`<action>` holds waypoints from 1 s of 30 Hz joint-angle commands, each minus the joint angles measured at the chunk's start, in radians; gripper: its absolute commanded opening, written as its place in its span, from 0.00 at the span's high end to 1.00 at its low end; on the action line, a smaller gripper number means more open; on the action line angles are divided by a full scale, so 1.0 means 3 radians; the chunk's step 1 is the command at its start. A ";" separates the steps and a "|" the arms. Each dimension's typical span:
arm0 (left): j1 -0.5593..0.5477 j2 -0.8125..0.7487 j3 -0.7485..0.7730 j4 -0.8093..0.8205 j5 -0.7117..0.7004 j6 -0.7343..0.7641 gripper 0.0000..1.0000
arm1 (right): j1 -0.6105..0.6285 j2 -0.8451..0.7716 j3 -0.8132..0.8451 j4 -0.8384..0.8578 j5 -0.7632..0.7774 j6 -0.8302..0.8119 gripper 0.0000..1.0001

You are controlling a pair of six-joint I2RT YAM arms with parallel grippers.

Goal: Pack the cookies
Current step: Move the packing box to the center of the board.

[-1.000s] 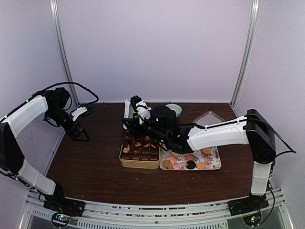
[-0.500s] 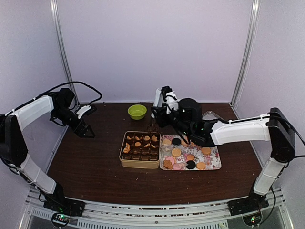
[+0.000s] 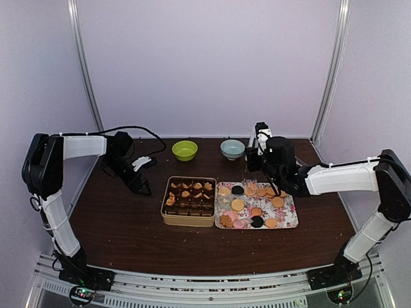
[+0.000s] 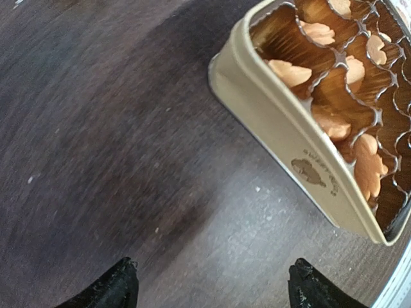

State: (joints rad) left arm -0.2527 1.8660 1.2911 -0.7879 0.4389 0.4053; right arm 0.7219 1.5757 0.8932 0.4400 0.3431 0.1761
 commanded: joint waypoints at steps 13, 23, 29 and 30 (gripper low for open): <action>-0.0579 0.0267 0.0187 0.0264 0.0110 -0.0058 0.17 | -0.0356 -0.0214 -0.0349 -0.0040 0.0099 0.0118 0.59; -0.0780 0.0293 0.0216 0.0100 0.0239 -0.0032 0.17 | -0.0489 -0.0301 -0.0520 -0.0013 -0.0139 0.0119 0.57; -0.0671 0.0186 0.0302 -0.0274 0.0178 0.0114 0.13 | -0.0507 -0.0448 -0.0630 -0.0063 -0.0281 0.0157 0.60; -0.0626 0.0156 0.0313 -0.0339 0.0176 0.0138 0.13 | -0.0507 -0.0492 -0.0671 -0.0066 -0.0298 0.0181 0.61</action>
State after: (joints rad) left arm -0.4702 1.9423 1.3510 -0.8158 0.4606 0.4099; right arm 0.5755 1.4815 0.7326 0.4351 0.2924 0.2134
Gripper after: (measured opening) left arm 0.866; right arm 0.400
